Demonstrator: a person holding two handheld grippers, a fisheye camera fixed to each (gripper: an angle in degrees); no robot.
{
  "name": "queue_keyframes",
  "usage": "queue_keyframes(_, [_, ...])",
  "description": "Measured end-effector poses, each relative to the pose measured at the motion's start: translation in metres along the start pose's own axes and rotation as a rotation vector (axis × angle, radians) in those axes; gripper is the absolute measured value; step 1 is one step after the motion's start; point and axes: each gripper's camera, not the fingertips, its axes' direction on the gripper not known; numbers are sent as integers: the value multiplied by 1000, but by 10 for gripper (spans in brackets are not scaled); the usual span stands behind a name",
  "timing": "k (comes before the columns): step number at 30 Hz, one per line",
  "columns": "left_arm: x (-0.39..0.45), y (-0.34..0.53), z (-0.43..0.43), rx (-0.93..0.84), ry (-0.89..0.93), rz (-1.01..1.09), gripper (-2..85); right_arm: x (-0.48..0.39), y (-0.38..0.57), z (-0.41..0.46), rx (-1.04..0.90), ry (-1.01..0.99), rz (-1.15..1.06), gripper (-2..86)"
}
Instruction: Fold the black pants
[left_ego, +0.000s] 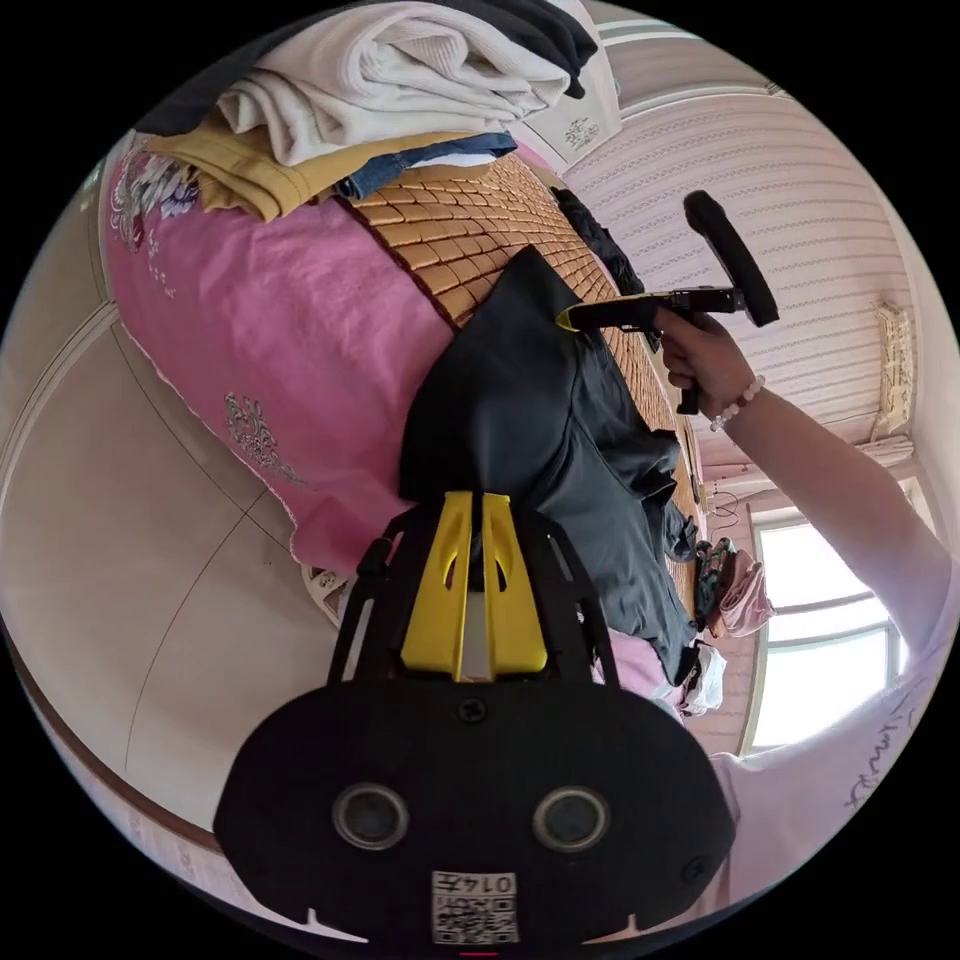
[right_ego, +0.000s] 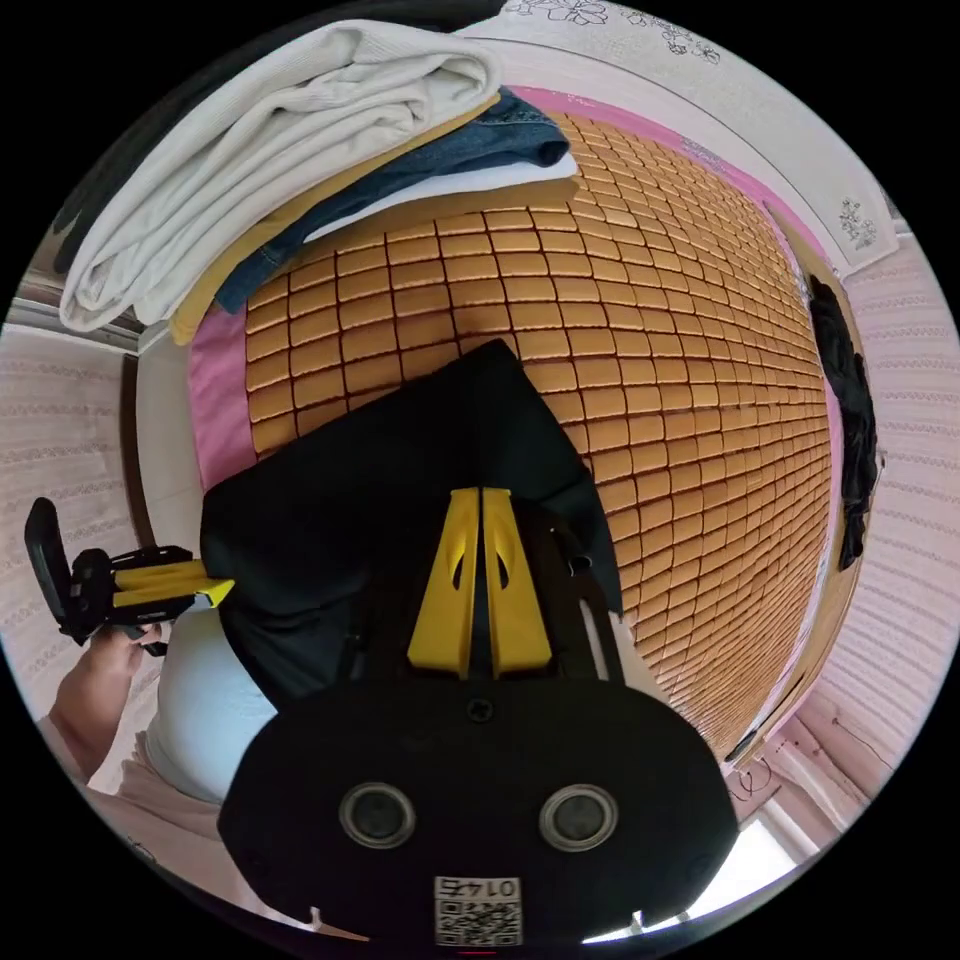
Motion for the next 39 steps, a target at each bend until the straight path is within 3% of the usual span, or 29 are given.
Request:
queue_keyframes(4, [19,-1,-44,139,-9,65,-9,3,-11,-18,38,88,-48,-8])
queue_keyframes(7, [30,-18,-67,218,-144,119,-7,21,-23,-35,76,75,-10,-9])
queue_keyframes(11, [11,-50,-46,154,-308,115,16,42,-17,-45,132,7,98,-10])
queue_keyframes(13, [-2,-52,-35,112,-292,84,41,50,6,-44,153,-29,157,-10])
queue_keyframes(16, [0,-32,-48,202,-256,66,53,62,76,-38,171,-90,263,-10])
queue_keyframes(20, [32,17,-72,316,-237,126,51,75,237,-16,139,-143,502,-10])
queue_keyframes(26, [118,62,-36,178,-213,379,52,73,496,35,-51,-217,1037,-9])
queue_keyframes(30, [181,72,14,68,-151,539,55,69,621,53,5,-296,1264,-8])
queue_keyframes(35, [281,70,104,-84,-103,721,56,91,676,62,105,-288,1273,-1])
queue_keyframes(39, [338,60,175,-154,-88,773,58,148,663,62,200,-277,1170,29])
